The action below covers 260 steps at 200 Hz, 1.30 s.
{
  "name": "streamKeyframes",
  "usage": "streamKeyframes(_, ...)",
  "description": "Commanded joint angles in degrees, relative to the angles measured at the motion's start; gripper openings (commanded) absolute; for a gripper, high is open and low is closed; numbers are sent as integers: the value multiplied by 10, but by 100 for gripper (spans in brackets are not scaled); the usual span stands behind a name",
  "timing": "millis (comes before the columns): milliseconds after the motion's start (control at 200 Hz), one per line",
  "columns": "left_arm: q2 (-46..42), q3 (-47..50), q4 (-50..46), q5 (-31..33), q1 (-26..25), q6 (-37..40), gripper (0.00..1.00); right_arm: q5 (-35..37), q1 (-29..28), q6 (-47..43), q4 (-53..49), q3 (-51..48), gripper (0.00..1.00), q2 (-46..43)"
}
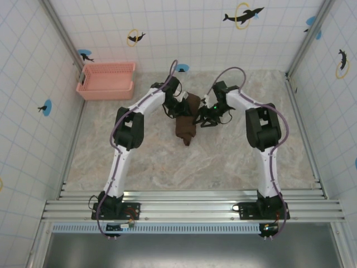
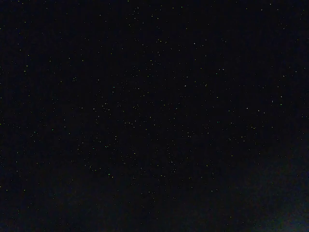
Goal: Roll up the long pants
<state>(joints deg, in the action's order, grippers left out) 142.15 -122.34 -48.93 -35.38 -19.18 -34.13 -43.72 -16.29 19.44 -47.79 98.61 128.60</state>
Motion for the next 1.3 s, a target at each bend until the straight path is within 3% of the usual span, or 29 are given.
streamKeyframes(0,15,0,-64,7,39,-36,0,71,73,-18,20,-57,63,-40)
streamKeyframes(165,-10,-60,-13,-2,102,-100,0,65,123,-38,43,-134,64,-73)
streamKeyframes(320,-8,-137,31,3,150,-154,0,60,132,-45,52,-164,64,-79)
streamKeyframes(555,-23,-137,226,11,199,-278,0,53,112,-47,58,-166,63,-77)
streamKeyframes(886,-30,-123,445,48,266,-385,0,42,78,-40,51,-151,63,-70)
streamKeyframes(1151,-10,-120,531,71,318,-434,0,50,48,-42,17,-85,62,-43)
streamKeyframes(1296,-14,-72,581,77,346,-461,0,52,35,-43,-5,-38,62,-20)
